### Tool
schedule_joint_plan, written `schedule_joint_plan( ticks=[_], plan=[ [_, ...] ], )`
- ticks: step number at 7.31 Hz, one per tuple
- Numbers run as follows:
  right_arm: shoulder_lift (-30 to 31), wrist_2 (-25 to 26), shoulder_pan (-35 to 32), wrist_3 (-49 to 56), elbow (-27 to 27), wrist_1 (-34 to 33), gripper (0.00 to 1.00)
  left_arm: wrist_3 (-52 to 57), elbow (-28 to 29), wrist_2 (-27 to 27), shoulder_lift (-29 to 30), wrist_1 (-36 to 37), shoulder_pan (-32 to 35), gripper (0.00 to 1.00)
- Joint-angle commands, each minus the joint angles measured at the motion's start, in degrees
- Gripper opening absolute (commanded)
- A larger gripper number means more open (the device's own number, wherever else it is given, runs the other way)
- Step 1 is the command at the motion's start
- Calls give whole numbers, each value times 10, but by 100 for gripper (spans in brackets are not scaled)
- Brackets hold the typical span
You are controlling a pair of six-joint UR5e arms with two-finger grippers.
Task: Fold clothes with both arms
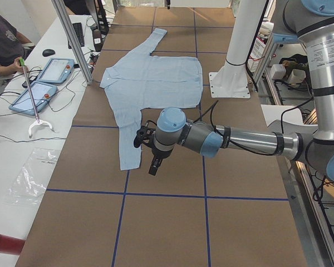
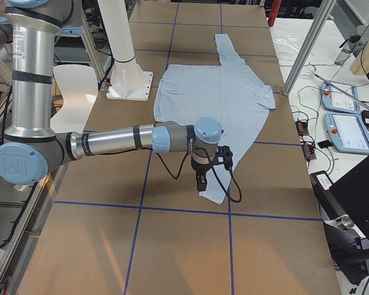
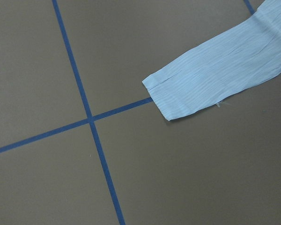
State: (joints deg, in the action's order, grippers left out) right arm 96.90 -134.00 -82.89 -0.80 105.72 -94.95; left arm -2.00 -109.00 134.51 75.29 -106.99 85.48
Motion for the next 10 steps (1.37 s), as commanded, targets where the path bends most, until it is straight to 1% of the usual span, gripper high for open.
schedule_joint_plan(
  ticks=[1, 4, 6, 7, 8, 9, 10],
  plan=[
    [7, -4, -2, 0, -22, 0, 100, -2, -16, 25, 0, 0, 7, 100],
    [4, -6, -1, -2, -15, 7, 100, -2, -22, 26, -17, -1, 7, 100],
    [3, -6, 3, -19, -24, 25, 100, -3, -24, 29, -17, -2, 7, 100],
    [-34, -6, 6, -25, -88, 68, 100, -3, -26, 29, -17, -2, 7, 100],
    [-50, -6, 7, -36, -150, 135, 99, -2, -27, 27, -17, -2, 7, 100],
    [-77, -6, 7, -55, -200, 182, 96, -3, -31, 33, -17, 2, 7, 100],
    [-119, -7, 22, -67, -255, 193, 95, -3, -31, 32, -17, 3, 7, 100]
  ],
)
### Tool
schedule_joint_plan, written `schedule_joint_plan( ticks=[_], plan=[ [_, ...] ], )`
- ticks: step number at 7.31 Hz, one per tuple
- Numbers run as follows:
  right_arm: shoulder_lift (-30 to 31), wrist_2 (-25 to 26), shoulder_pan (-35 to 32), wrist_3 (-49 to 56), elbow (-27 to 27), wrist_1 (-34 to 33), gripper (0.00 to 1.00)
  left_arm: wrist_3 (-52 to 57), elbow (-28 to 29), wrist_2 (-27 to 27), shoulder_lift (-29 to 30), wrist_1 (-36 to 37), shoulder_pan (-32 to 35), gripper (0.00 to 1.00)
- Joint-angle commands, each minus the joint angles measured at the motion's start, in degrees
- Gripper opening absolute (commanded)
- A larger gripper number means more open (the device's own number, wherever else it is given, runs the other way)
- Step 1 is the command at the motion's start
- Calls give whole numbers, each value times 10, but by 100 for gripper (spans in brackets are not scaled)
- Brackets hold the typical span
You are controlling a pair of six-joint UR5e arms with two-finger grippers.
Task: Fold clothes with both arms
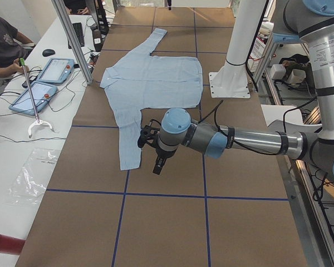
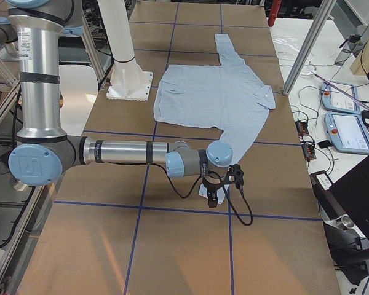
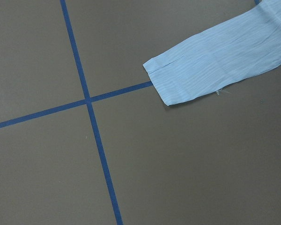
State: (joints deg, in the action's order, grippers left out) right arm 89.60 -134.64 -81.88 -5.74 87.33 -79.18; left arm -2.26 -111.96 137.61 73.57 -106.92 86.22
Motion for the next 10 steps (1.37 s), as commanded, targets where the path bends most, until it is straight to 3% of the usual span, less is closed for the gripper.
schedule_joint_plan(
  ticks=[1, 3, 10],
  plan=[
    [-73, -4, 22, -22, -109, 35, 95, 0, -1, 1, 0, 0, 0, 100],
    [-111, -44, 31, -56, -161, 39, 95, 0, -2, -3, 3, -1, 0, 100],
    [-129, -39, 85, -59, -214, 39, 95, 1, -5, -5, 6, -3, 0, 100]
  ],
)
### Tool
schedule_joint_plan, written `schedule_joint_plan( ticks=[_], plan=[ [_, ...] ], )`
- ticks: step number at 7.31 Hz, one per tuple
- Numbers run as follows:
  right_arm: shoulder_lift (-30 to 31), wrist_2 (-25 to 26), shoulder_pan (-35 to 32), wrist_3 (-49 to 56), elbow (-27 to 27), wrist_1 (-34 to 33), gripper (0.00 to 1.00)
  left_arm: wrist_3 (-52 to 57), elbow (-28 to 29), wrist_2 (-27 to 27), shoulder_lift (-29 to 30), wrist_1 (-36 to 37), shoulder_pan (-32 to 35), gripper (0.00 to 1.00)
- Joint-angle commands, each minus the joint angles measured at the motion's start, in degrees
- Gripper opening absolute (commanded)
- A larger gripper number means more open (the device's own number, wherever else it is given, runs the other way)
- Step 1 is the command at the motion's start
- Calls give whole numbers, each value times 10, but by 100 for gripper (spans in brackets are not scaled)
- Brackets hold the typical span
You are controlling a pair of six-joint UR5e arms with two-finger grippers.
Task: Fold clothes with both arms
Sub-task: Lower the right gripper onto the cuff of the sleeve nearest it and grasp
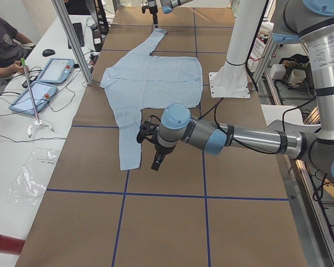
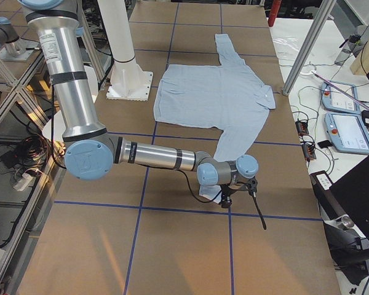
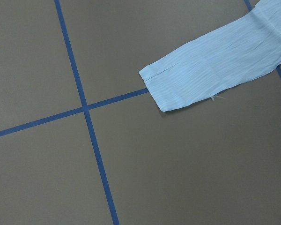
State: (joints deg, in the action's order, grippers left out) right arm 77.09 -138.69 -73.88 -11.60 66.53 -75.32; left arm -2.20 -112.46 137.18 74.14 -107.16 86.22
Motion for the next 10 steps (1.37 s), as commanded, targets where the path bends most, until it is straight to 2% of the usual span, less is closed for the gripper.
schedule_joint_plan(
  ticks=[1, 4, 7, 10],
  plan=[
    [-11, 6, 6, -2, -18, 0, 95, 1, 0, -1, 0, 0, -1, 100],
    [-23, 6, 4, -68, -29, 0, 95, 1, -2, -1, 1, -1, -1, 100],
    [-22, 7, 5, -70, -43, -1, 88, 0, -5, -1, 1, -1, -1, 100],
    [-25, 3, 4, -141, -48, 0, 83, 1, -8, -2, 2, -1, 0, 100]
  ],
)
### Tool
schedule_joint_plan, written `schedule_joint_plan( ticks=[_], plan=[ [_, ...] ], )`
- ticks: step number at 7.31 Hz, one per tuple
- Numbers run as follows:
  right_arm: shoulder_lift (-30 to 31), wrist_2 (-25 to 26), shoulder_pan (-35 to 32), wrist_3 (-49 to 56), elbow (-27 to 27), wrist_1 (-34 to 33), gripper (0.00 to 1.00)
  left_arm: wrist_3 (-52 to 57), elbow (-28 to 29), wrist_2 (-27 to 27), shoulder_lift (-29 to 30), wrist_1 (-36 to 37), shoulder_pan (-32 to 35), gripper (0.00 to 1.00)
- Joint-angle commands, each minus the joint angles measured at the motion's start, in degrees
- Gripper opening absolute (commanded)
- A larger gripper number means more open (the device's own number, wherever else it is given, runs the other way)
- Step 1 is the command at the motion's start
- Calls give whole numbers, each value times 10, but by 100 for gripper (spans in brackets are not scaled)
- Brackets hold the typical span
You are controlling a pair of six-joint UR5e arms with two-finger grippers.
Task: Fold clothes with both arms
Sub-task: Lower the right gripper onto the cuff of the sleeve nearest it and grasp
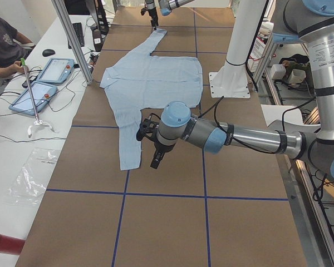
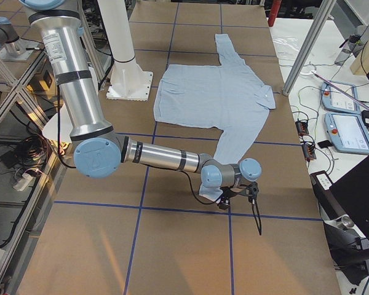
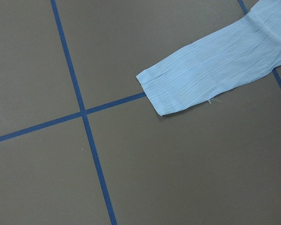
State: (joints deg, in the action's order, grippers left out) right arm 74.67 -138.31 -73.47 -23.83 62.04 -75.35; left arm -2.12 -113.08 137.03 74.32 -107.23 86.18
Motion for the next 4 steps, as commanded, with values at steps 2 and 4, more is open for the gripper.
schedule_joint_plan(
  ticks=[2, 4],
  plan=[
    [-1, 1, 1, -42, -3, -1, 70, 0, -8, 0, -1, 0, 0, 100],
    [-7, 1, 1, -64, -4, 0, 66, -1, -13, 0, -1, 1, 0, 100]
  ],
)
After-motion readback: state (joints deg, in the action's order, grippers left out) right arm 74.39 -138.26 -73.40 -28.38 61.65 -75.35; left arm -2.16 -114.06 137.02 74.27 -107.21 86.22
